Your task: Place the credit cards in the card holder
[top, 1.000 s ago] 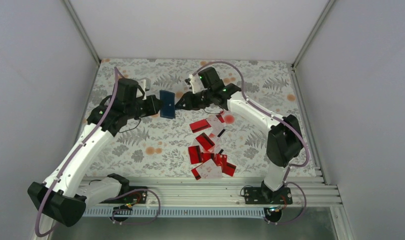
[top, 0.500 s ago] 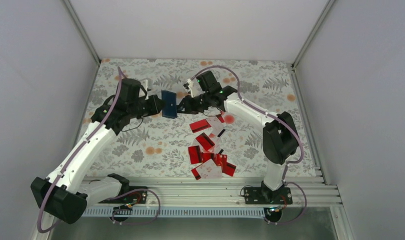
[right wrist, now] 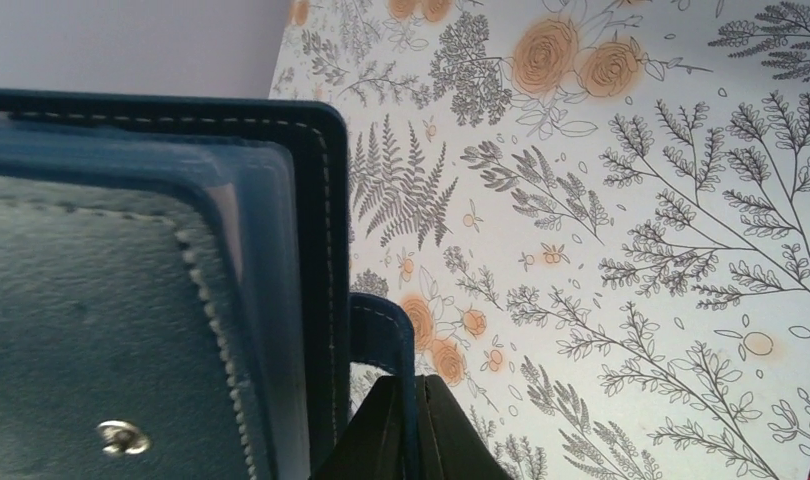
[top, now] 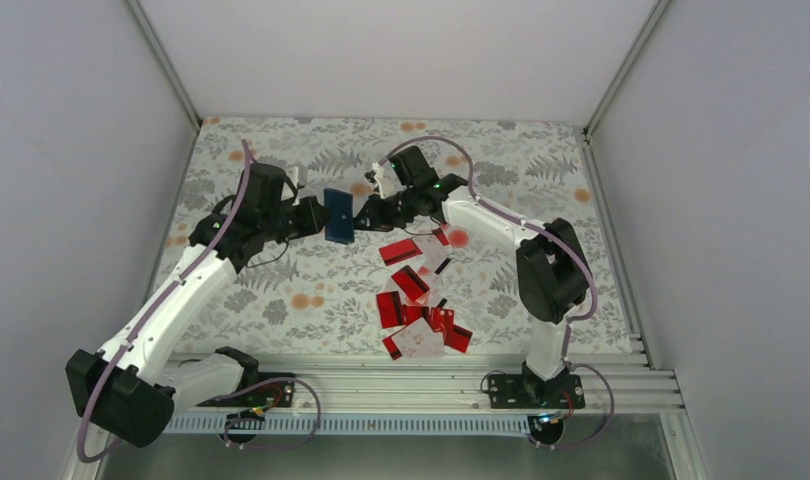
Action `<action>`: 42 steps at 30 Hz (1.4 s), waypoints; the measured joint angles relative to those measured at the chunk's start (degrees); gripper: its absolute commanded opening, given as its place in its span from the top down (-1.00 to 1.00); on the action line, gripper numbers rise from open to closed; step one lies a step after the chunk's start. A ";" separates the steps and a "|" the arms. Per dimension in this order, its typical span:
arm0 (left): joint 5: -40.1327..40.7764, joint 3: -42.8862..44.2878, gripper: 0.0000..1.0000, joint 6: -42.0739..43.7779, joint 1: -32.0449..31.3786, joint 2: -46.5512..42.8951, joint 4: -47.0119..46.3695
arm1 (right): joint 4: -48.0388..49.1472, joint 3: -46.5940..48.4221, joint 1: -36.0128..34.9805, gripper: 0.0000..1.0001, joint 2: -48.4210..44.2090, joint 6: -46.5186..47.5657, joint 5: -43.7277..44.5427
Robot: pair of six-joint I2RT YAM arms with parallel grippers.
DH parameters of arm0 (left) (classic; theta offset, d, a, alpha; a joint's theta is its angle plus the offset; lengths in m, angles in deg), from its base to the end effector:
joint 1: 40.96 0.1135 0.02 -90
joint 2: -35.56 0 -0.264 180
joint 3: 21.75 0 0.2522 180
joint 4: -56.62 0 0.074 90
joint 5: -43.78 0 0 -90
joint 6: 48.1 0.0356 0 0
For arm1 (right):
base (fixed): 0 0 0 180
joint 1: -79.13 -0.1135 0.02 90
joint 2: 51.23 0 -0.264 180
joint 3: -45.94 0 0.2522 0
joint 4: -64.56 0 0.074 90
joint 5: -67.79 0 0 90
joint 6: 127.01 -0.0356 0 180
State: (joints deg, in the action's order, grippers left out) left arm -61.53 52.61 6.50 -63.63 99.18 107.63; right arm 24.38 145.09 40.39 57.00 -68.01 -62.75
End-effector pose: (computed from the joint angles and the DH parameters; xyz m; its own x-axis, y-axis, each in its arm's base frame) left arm 0.2115 -0.0985 0.3270 -0.8092 -0.2675 -0.5231 0.1090 0.8065 -0.5811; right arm 0.3112 0.2794 0.2479 -0.9219 -0.2378 -0.3058 -0.3869 0.5248 0.7583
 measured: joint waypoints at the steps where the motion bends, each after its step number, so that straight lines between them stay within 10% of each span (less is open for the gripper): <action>1: 0.02 -0.44 0.95 0.00 0.00 0.04 -0.31 | 0.00 -0.02 0.00 0.92 0.26 0.11 0.00; 9: 0.42 -7.23 0.59 1.66 0.74 3.50 -5.84 | -1.92 -0.55 0.04 0.92 1.81 0.90 1.40; 15: 0.42 -14.16 -0.23 3.52 2.58 8.68 -6.95 | -1.90 -0.55 -0.37 0.92 4.76 1.29 1.73; 20: 2.51 -16.00 -0.52 4.59 4.55 11.26 -5.66 | -1.84 -0.55 -1.11 0.92 6.91 1.88 1.57; 42: 5.51 -15.47 -0.74 8.98 1.79 11.15 -4.39 | -4.07 -0.55 -1.66 0.92 11.82 1.92 1.79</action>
State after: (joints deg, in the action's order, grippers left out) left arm -56.03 37.13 15.48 -61.84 110.33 103.24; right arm 20.32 144.54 38.73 68.82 -66.09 -60.96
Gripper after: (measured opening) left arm 0.865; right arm 0.041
